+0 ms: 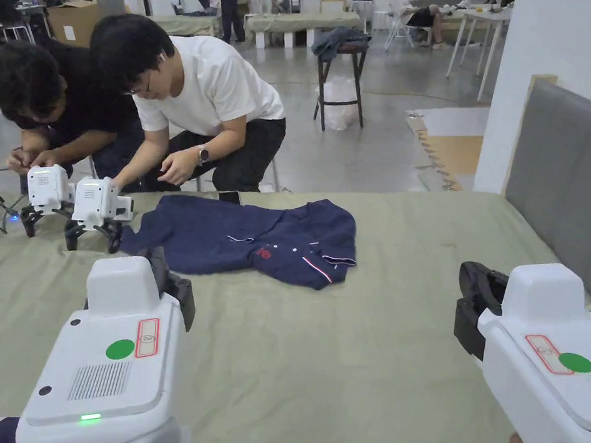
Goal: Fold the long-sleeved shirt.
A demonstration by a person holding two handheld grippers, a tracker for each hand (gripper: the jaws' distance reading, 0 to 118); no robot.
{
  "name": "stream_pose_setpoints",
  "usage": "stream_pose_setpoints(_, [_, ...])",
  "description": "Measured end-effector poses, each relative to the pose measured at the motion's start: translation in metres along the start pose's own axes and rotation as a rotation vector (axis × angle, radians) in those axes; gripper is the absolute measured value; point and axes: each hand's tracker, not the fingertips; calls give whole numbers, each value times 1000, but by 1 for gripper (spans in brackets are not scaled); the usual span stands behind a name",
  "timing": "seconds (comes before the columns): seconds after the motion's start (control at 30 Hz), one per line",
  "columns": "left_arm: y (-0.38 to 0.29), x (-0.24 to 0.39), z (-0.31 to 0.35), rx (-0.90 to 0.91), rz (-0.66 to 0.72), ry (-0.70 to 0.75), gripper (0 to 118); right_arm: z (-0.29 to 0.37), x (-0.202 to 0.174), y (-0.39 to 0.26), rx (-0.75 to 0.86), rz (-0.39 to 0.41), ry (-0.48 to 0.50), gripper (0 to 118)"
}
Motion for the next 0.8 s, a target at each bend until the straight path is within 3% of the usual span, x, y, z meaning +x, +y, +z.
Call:
stream_pose_setpoints(0.03, [0, 9, 1, -1, -12, -18, 3, 1, 5, -1, 0, -4, -10, 0])
stream_pose_setpoints(0.3, [4, 46, 19, 33, -43, -128, 2, 8, 31, -8, 1, -27, -56, 0])
stream_pose_setpoints(0.6, [6, 47, 13, -8, -54, -144, 3, 4, 25, -3, 9, -21, -40, 0])
stream_pose_setpoints(0.63, [6, 47, 12, -10, -56, -146, 11, 3, 24, -2, 9, -17, -37, 0])
stream_pose_setpoints(0.67, [7, 47, 10, -15, -57, -145, 29, 2, 23, -2, 12, -11, -36, 0])
stream_pose_setpoints(0.7, [7, 47, 10, -31, -59, -143, 57, 1, 23, -2, 16, -5, -33, 1])
stream_pose_setpoints(0.73, [7, 47, 8, -48, -57, -138, 95, 1, 23, -2, 14, -6, -23, 19])
stream_pose_setpoints(0.77, [7, 47, 6, -44, -57, -139, 111, -1, 23, -1, 4, -9, -14, 48])
stream_pose_setpoints(0.8, [6, 47, 9, -25, -58, -134, 108, -3, 23, -1, -13, -14, -8, 84])
